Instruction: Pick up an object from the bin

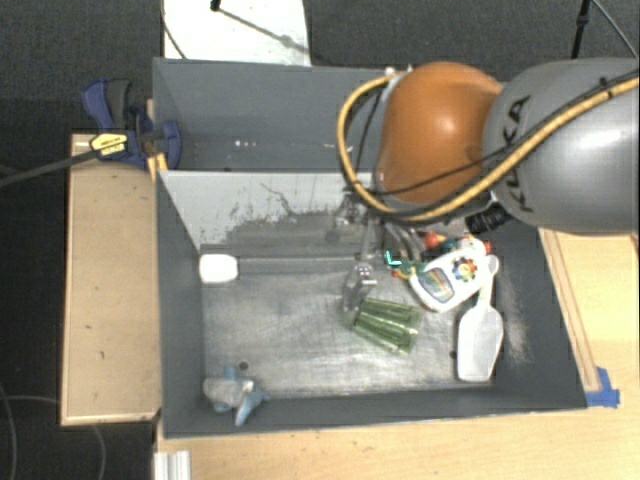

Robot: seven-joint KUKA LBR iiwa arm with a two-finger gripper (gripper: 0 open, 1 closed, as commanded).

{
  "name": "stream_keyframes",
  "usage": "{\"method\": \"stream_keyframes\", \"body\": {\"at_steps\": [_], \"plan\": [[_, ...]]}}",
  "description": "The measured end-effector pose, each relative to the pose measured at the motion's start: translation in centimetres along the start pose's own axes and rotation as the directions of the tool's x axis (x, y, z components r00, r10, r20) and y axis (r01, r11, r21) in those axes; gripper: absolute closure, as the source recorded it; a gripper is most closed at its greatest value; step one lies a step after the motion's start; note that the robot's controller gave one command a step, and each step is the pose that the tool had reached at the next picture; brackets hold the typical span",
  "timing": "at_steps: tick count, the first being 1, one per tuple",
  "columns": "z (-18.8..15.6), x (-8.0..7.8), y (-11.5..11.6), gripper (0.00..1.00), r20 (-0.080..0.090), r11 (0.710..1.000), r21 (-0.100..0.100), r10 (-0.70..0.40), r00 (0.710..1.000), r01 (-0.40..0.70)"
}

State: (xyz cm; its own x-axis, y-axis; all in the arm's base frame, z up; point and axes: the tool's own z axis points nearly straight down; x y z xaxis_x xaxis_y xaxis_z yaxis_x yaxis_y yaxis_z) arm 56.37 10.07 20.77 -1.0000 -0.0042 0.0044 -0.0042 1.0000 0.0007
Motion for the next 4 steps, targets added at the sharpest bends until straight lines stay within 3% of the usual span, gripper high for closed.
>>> {"method": "stream_keyframes", "body": {"at_steps": [1,2,3,4], "plan": [[-0.4,-0.2,-0.1,0.00,0.007,1.000,-0.001,0.003,1.000,-0.003],[6.1,0.2,-3.9,0.00,0.011,0.997,-0.002,0.082,0.997,-0.082],[8.0,0.1,-8.0,0.00,0.006,0.999,0.000,-0.035,0.999,0.035],[7.4,3.3,-11.0,0.00,0.006,0.991,0.000,0.131,0.991,-0.131]]}}
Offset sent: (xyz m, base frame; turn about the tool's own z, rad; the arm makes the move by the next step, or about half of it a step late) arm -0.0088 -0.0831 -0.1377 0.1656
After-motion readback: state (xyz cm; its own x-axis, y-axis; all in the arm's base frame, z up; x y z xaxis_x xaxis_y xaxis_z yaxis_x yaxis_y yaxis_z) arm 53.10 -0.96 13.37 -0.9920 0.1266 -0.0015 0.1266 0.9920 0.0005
